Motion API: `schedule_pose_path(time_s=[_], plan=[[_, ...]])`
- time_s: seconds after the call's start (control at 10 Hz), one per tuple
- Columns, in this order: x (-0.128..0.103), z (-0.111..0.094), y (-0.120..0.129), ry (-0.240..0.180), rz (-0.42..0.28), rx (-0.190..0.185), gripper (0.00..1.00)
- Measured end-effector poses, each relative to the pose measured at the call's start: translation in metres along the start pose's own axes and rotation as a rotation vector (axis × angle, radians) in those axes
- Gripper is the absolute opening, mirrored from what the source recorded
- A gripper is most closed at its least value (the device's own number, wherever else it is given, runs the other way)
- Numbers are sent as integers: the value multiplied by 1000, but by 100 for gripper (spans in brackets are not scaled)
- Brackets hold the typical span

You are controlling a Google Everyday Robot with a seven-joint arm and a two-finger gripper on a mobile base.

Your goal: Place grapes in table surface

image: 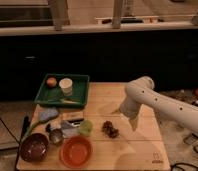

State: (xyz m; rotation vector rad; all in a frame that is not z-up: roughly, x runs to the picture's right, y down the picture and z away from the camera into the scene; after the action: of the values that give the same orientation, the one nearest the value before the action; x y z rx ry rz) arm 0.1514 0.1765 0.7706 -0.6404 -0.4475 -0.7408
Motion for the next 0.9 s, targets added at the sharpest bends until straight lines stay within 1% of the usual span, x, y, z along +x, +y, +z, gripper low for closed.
schedule_pose_path(time_s=[0.2, 0.9], plan=[[1, -3, -3, 6, -5, 9, 80], [1, -3, -3, 6, -5, 10, 80]])
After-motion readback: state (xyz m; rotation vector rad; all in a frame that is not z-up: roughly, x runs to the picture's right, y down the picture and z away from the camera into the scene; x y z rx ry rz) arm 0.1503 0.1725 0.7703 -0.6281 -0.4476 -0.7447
